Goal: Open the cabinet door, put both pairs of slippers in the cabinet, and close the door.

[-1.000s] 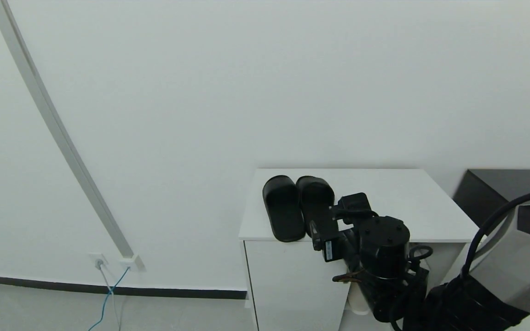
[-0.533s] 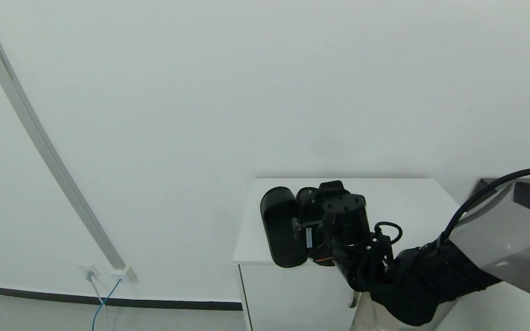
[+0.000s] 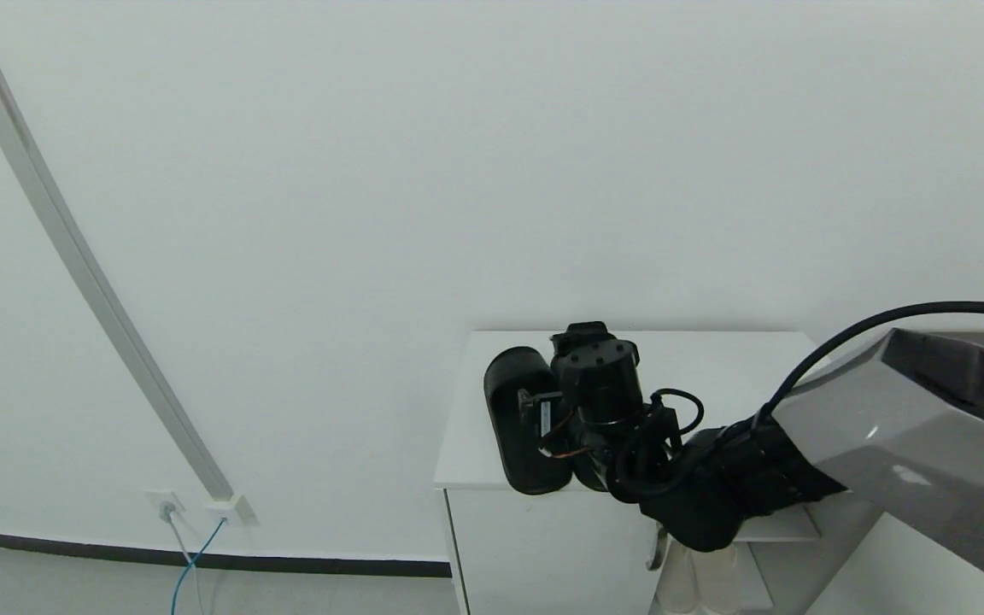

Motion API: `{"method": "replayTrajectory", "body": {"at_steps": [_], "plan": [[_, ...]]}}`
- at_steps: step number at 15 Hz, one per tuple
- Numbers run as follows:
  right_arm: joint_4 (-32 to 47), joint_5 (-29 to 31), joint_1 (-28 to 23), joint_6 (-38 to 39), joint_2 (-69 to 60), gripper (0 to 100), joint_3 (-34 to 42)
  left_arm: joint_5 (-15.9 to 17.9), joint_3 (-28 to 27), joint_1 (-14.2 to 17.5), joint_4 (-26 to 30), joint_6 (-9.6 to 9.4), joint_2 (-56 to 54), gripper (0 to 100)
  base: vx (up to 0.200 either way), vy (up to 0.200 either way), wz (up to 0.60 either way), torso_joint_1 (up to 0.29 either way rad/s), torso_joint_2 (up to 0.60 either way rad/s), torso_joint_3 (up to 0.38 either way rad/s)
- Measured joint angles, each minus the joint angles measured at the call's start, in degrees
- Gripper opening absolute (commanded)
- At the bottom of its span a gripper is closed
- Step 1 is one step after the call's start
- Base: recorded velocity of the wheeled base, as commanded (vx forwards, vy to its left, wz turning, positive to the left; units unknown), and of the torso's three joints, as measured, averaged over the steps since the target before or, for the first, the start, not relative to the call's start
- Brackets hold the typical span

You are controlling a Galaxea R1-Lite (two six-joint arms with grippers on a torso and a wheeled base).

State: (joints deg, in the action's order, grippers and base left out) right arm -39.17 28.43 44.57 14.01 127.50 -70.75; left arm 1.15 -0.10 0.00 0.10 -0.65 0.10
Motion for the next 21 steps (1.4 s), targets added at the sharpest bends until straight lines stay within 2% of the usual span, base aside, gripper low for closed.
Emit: {"method": "replayTrajectory", "body": {"at_steps": [12,13,21], "plan": [[-1.1,0.5,-2.6,-4.0,12.2,100,-14.4,0.0,0.0,0.0,0.0,0.02,0.0,0,0.0,0.0,0.0,0.0,0.0,0.0],[-1.1,0.5,-2.7,-4.0,12.5,0,-15.0,0.0,0.0,0.0,0.0,0.02,0.0,0,0.0,0.0,0.0,0.0,0.0,0.0],[-1.2,0.5,-2.8,-4.4,12.2,0,-14.6,0.0,0.0,0.0,0.0,0.05,0.0,0,0.0,0.0,0.0,0.0,0.0,0.0]]}}
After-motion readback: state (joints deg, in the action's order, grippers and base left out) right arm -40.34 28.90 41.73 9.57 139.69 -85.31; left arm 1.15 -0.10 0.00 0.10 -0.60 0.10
